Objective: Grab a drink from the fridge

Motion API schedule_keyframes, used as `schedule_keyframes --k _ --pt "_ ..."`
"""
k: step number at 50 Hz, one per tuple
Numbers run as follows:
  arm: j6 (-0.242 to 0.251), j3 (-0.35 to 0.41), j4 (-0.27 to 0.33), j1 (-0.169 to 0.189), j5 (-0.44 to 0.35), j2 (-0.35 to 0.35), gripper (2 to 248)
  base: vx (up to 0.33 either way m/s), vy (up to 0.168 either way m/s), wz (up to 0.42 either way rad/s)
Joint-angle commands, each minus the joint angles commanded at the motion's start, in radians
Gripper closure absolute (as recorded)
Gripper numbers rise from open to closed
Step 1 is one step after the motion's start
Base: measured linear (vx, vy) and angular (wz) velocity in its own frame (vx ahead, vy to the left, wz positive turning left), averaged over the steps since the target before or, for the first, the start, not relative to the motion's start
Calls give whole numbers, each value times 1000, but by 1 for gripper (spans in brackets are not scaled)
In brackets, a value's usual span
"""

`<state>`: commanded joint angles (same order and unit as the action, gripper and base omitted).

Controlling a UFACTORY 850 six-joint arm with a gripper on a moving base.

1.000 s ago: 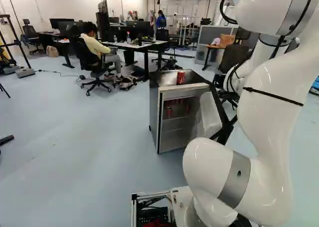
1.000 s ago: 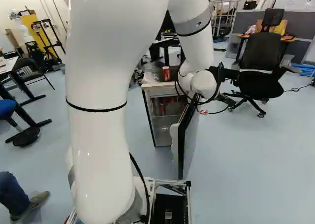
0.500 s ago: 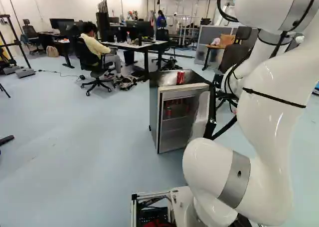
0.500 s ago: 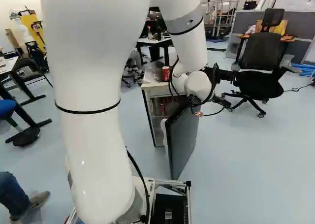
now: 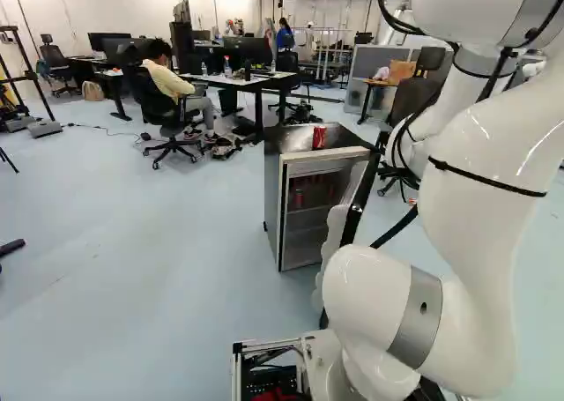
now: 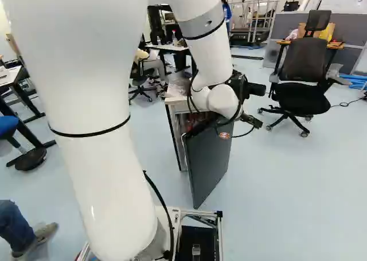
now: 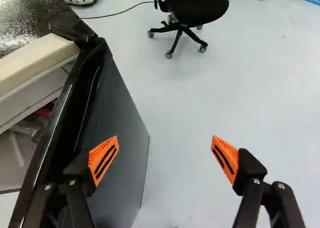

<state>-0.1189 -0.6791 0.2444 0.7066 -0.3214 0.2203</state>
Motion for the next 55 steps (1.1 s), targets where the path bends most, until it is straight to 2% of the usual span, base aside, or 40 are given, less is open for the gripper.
schedule_keyframes --k 45,55 --pt "0 189 1 -53 6 -168 3 0 0 0" --pt "0 209 8 -60 13 -174 3 0 0 0"
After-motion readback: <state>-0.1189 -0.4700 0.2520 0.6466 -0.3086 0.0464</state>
